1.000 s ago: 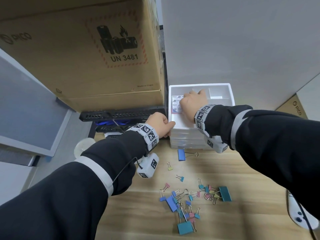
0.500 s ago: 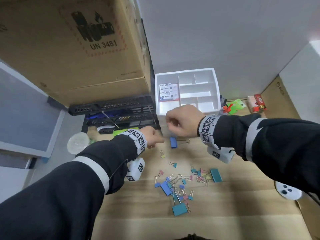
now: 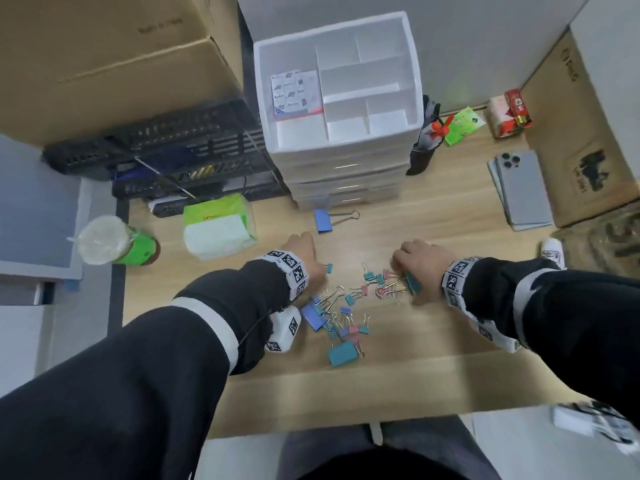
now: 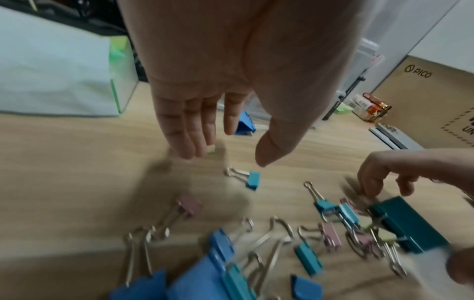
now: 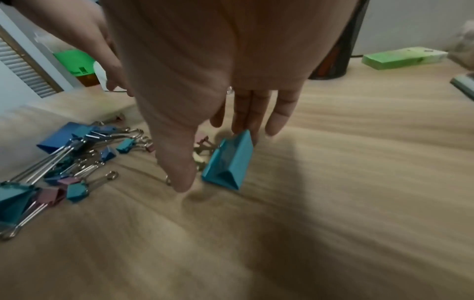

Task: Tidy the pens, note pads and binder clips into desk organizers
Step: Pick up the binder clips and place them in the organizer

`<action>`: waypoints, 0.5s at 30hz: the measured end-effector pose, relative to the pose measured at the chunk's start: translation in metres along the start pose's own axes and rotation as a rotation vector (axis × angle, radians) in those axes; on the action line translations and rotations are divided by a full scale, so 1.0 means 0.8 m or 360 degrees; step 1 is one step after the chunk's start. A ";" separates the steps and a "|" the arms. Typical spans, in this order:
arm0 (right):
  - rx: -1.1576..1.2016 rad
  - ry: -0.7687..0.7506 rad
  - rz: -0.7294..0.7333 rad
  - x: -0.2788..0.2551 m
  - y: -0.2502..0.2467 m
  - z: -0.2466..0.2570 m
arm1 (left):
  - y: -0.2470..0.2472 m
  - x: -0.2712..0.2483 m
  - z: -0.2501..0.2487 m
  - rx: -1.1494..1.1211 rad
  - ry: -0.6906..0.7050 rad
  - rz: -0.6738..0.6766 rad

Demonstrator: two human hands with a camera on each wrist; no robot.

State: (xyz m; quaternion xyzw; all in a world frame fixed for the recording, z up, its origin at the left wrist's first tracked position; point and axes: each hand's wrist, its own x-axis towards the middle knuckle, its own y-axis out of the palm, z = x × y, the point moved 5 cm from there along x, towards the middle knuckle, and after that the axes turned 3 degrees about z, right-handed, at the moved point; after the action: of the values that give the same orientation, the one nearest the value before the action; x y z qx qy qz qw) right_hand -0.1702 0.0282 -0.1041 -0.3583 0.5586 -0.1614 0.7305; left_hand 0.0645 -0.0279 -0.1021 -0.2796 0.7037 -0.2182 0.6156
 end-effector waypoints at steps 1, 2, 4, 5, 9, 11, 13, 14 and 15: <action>-0.0021 0.0026 -0.0009 -0.001 0.006 -0.001 | 0.008 -0.002 -0.002 0.0044 -0.0024 0.0025; -0.0030 0.0044 -0.0036 -0.002 0.010 0.000 | 0.016 -0.005 -0.005 0.0097 -0.0026 0.0073; -0.0030 0.0081 -0.0089 -0.002 0.014 0.000 | 0.032 -0.012 -0.011 0.0199 0.0018 0.0221; -0.0019 0.0092 -0.0095 -0.001 0.014 0.000 | 0.040 -0.015 -0.012 0.0253 0.0025 0.0311; 0.0071 -0.0003 -0.0045 0.002 0.004 0.002 | 0.056 -0.030 0.001 0.0453 -0.0058 0.0470; 0.0163 -0.0060 0.0019 0.002 0.000 0.003 | 0.057 -0.032 0.004 0.0471 -0.0056 0.0419; 0.0280 -0.0096 0.0070 0.001 -0.003 0.005 | 0.056 -0.034 0.004 0.0479 -0.0017 0.0404; 0.0339 -0.0092 0.0085 0.002 -0.003 0.006 | 0.057 -0.036 0.003 0.0489 -0.0001 0.0407; 0.0390 -0.0080 0.0100 0.002 -0.003 0.007 | 0.058 -0.038 0.002 0.0493 0.0004 0.0409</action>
State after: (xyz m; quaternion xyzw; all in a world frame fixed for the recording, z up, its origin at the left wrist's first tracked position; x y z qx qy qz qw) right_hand -0.1639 0.0278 -0.1028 -0.2527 0.5270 -0.1964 0.7873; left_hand 0.0630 0.0269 -0.1096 -0.0892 0.6924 -0.2440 0.6731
